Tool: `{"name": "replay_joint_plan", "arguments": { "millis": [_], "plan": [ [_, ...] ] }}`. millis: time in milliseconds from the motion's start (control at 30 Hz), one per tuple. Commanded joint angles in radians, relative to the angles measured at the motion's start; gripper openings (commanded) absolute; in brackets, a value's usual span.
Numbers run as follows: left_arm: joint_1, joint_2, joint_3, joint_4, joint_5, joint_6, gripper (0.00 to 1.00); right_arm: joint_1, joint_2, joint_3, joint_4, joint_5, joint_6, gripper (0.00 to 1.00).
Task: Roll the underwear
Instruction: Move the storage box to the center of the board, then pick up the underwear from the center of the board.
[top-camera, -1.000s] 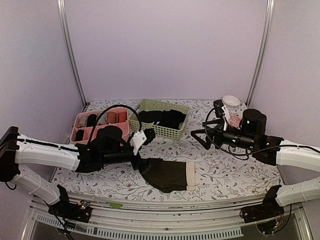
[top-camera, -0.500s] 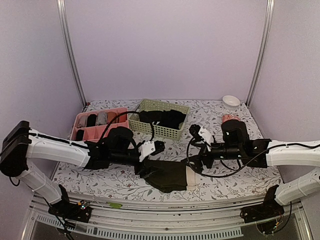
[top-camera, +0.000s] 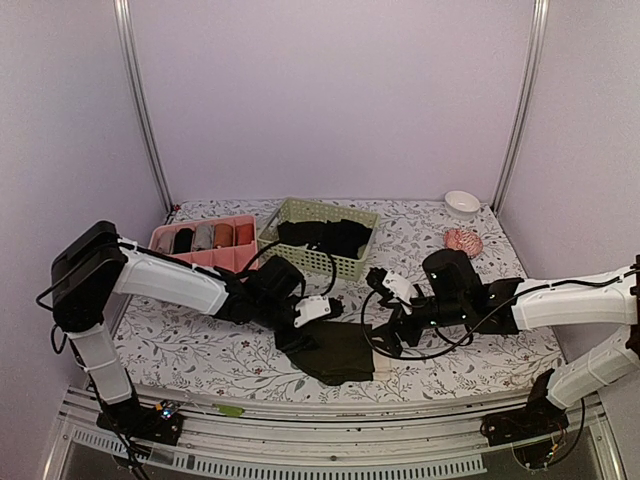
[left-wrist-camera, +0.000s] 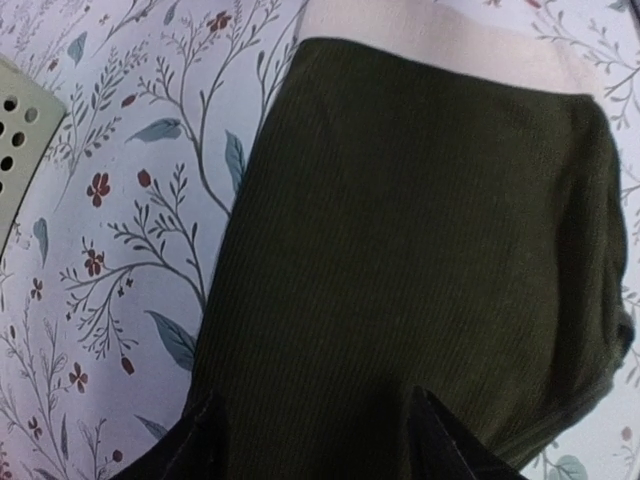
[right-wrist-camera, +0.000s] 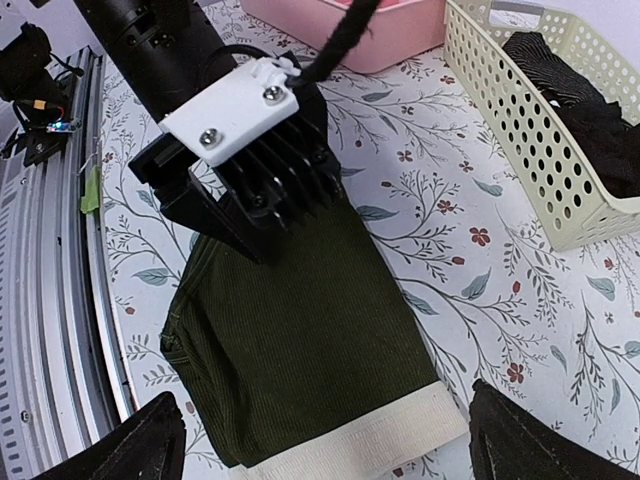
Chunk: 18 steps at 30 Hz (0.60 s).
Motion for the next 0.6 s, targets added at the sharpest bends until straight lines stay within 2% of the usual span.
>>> {"name": "replay_joint_plan", "arguments": {
  "millis": [0, 167, 400, 467, 567],
  "plan": [
    [0.019, 0.044, 0.005, -0.149, -0.065, 0.042, 0.60, -0.004, 0.005, 0.028, -0.004, -0.004, -0.020, 0.99],
    [0.073, 0.023, -0.014, -0.228, -0.003, 0.062, 0.49, -0.005, 0.030, 0.049, -0.036, -0.025, -0.058, 0.99],
    [0.131, -0.056, -0.091, -0.271, 0.022, 0.103, 0.47, -0.005, 0.047, 0.042, -0.023, -0.068, -0.076, 1.00],
    [0.136, -0.109, -0.121, -0.251, 0.011, 0.106, 0.49, -0.004, 0.056, 0.040, -0.023, -0.071, -0.086, 0.95],
    [0.121, -0.256, -0.177, -0.150, 0.013, 0.139, 0.55, 0.000, 0.059, 0.013, 0.020, -0.086, -0.111, 0.80]
  ]
}}
